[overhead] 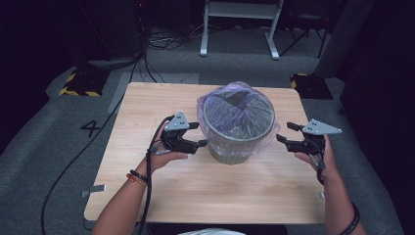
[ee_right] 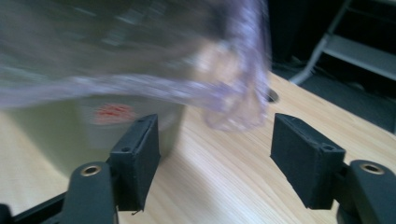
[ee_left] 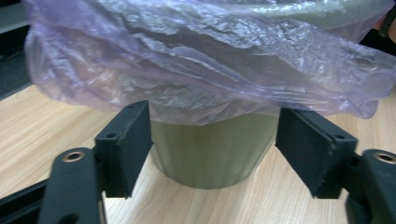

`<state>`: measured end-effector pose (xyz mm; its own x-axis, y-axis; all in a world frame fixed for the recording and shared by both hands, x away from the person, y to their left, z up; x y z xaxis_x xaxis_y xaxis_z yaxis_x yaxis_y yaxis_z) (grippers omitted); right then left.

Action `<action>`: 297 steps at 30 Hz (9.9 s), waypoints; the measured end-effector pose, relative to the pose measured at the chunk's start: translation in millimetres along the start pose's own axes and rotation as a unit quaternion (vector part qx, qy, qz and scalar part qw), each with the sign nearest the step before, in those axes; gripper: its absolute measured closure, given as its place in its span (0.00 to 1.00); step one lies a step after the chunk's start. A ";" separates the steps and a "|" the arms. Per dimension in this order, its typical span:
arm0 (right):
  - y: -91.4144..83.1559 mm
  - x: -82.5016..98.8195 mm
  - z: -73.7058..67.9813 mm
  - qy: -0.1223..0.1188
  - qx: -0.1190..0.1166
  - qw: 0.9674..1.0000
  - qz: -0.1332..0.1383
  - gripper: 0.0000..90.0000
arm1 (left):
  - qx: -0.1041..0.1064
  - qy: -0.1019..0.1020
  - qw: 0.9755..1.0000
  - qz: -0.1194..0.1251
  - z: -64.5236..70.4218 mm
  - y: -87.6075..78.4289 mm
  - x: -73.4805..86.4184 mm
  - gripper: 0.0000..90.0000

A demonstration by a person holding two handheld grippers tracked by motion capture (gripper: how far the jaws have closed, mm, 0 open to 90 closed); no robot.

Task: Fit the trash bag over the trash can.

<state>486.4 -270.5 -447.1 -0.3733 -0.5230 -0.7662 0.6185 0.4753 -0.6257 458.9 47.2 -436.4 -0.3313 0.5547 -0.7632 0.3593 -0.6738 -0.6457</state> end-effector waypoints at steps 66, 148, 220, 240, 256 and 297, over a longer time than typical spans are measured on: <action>-16.1 15.9 -24.8 -0.012 -0.058 0.998 0.022 0.41 | -0.059 -0.048 0.996 0.043 -51.9 -38.1 5.8 0.31; 78.6 -38.2 65.5 0.113 0.000 0.993 -0.018 1.00 | -0.049 -0.090 0.995 -0.014 -114.3 60.7 -54.7 1.00; 68.9 21.7 35.8 0.103 -0.030 0.993 -0.052 0.26 | -0.065 -0.056 0.995 -0.059 -55.5 22.6 42.6 0.20; 39.0 9.3 28.3 0.071 -0.022 0.997 -0.033 0.22 | -0.054 -0.016 0.990 -0.127 -8.1 21.7 99.6 0.18; 16.1 -3.8 18.0 0.057 -0.022 0.998 -0.023 0.21 | -0.028 -0.027 0.985 -0.170 10.5 21.9 139.6 0.17; -41.8 -81.9 -6.7 0.011 -0.036 0.999 0.033 0.22 | -0.035 -0.029 0.985 -0.167 20.4 22.3 153.0 0.16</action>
<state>486.5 -242.8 -359.2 -0.3491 -0.4745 -0.8081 0.5914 0.5574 -0.5828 398.5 107.1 -567.1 -0.4906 0.7090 -0.5065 0.2810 -0.4215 -0.8622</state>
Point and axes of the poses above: each handheld gripper's, and its own axes: y roughly forward along the jaws, x roughly out of its underside, z roughly to its right, the point moved 9 cm from there along y, roughly forward along the jaws, and after that the axes turned 15 degrees about -z, right-handed, at the moved point
